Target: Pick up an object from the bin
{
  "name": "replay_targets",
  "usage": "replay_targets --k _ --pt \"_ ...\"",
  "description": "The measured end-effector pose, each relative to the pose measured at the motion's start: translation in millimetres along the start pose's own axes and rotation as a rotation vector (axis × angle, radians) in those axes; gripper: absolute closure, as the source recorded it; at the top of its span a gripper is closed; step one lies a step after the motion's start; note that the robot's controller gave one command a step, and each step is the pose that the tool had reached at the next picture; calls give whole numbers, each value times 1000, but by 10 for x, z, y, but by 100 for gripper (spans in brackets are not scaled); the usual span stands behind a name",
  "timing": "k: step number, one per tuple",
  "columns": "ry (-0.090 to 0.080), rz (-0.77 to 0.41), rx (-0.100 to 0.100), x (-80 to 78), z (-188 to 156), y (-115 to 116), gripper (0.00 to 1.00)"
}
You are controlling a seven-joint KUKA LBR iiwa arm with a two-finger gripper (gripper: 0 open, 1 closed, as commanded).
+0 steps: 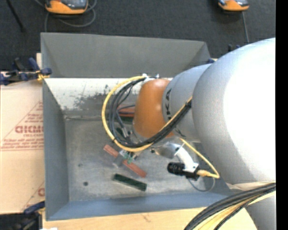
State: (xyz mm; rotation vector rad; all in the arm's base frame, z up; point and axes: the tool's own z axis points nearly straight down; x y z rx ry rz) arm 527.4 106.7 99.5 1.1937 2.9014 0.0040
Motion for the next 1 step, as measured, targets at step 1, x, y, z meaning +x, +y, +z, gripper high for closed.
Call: replay_targets --k 1 --pt "-1 -5 -1 -12 -137 6 100"
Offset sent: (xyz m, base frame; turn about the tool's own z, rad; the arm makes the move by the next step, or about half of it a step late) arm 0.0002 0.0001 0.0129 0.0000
